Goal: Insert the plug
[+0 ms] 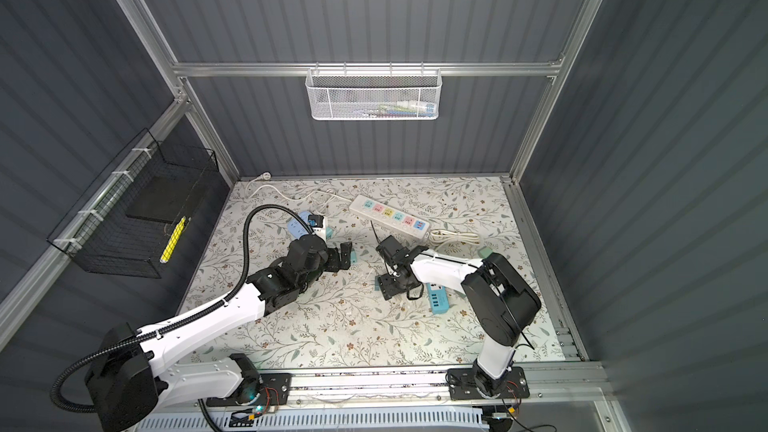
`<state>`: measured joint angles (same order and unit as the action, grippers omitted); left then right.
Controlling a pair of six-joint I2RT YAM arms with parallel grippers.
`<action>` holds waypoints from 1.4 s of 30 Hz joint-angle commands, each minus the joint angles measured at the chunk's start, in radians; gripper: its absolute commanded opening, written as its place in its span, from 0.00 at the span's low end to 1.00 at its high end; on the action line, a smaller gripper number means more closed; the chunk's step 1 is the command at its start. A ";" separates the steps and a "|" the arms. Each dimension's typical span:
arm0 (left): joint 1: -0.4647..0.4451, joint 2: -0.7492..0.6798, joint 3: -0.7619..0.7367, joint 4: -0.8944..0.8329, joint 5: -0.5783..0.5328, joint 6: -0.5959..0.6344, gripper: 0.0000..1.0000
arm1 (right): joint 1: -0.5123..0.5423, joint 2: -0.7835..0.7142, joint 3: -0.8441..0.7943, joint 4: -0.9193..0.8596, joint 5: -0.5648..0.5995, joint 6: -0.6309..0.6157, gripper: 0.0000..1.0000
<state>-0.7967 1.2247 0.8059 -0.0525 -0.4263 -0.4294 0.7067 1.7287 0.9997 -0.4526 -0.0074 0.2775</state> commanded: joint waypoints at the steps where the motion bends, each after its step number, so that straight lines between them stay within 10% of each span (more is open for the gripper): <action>1: 0.008 0.023 0.043 -0.003 -0.003 0.021 1.00 | -0.038 -0.004 0.020 0.022 0.032 0.012 0.74; 10: 0.007 0.158 0.123 -0.024 0.071 0.021 0.97 | -0.067 -0.174 0.036 -0.016 0.064 0.003 0.73; 19: -0.081 0.549 0.496 -0.429 0.200 0.145 0.87 | -0.143 -0.544 -0.169 0.137 0.123 0.048 0.77; 42: -0.127 0.839 0.705 -0.621 0.302 0.260 0.62 | -0.261 -0.659 -0.271 0.139 0.030 0.152 0.70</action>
<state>-0.9268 2.0583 1.4860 -0.6487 -0.1192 -0.1905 0.4511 1.0687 0.7383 -0.3195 0.0284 0.4198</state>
